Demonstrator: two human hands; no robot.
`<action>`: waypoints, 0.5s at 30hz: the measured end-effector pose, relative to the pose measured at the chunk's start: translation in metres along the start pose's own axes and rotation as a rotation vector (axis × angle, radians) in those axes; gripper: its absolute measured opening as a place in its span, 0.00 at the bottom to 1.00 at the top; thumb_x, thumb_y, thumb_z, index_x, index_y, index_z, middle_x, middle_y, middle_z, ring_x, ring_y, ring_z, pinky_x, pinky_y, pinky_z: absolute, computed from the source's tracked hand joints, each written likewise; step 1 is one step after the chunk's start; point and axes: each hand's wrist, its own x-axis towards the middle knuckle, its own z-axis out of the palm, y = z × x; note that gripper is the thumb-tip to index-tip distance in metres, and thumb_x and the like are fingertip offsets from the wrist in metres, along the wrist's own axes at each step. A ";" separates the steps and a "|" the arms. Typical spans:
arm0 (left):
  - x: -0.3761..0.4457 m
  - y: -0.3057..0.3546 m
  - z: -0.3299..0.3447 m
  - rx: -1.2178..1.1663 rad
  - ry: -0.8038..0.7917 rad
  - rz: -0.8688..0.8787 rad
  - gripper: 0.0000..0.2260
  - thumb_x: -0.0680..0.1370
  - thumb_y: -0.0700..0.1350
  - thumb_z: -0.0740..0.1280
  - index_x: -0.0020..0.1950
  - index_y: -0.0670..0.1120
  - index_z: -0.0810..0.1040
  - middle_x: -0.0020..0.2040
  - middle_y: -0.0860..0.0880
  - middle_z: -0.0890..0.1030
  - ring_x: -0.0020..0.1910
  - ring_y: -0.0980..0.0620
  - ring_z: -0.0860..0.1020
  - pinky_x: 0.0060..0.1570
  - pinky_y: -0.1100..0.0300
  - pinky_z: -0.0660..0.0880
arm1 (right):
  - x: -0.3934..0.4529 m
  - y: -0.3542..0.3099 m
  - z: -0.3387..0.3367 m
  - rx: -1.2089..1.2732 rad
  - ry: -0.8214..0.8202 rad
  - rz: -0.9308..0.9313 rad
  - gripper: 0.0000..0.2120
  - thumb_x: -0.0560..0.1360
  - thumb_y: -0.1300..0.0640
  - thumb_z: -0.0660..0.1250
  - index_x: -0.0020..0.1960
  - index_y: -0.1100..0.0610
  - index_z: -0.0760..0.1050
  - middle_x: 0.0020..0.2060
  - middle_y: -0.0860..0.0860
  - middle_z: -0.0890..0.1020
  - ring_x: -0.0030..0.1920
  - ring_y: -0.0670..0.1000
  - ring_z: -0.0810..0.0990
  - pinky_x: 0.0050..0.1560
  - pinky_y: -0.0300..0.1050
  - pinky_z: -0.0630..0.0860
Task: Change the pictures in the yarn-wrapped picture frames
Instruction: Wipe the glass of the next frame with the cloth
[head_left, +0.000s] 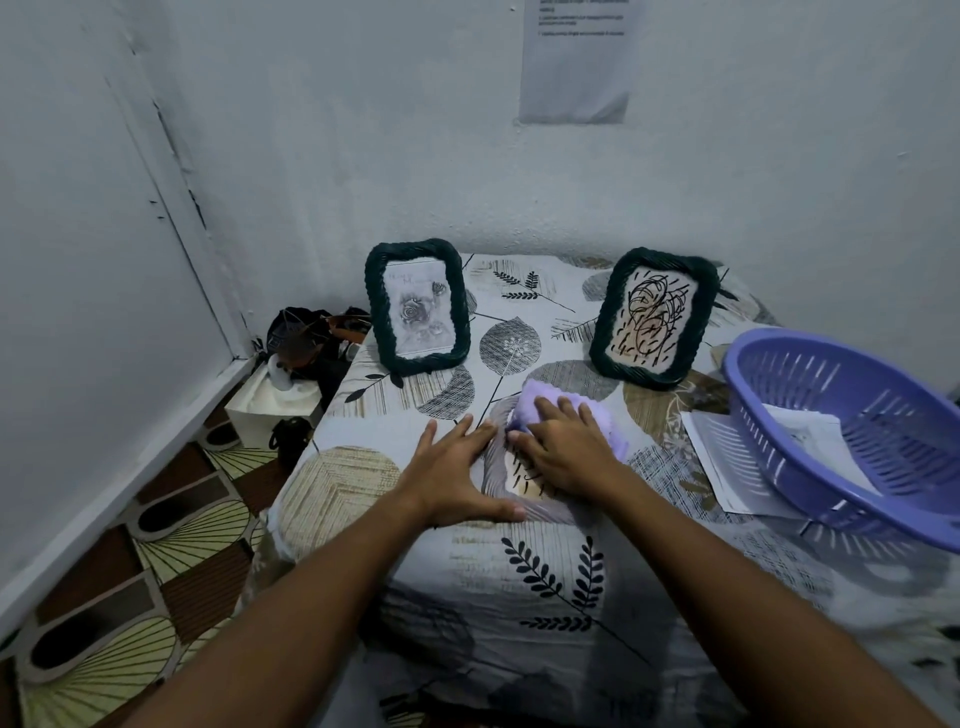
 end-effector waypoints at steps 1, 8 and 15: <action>0.001 -0.001 0.001 -0.001 -0.001 -0.003 0.57 0.57 0.80 0.62 0.79 0.52 0.53 0.79 0.52 0.55 0.77 0.58 0.47 0.75 0.46 0.38 | 0.005 0.001 -0.001 -0.007 -0.004 0.011 0.26 0.81 0.40 0.46 0.73 0.49 0.66 0.77 0.55 0.54 0.77 0.60 0.48 0.75 0.59 0.43; -0.003 0.003 -0.005 0.000 -0.009 -0.005 0.55 0.60 0.76 0.66 0.79 0.50 0.53 0.79 0.51 0.55 0.77 0.57 0.48 0.75 0.48 0.37 | 0.022 0.003 -0.007 -0.005 -0.019 0.029 0.26 0.81 0.40 0.47 0.73 0.49 0.66 0.77 0.57 0.53 0.77 0.61 0.49 0.75 0.60 0.43; -0.001 0.000 -0.001 0.017 -0.005 -0.002 0.57 0.58 0.80 0.62 0.79 0.50 0.53 0.79 0.52 0.55 0.77 0.58 0.47 0.75 0.47 0.37 | -0.012 -0.007 -0.008 0.027 -0.020 -0.074 0.24 0.82 0.43 0.48 0.73 0.53 0.66 0.77 0.56 0.55 0.77 0.59 0.48 0.75 0.57 0.41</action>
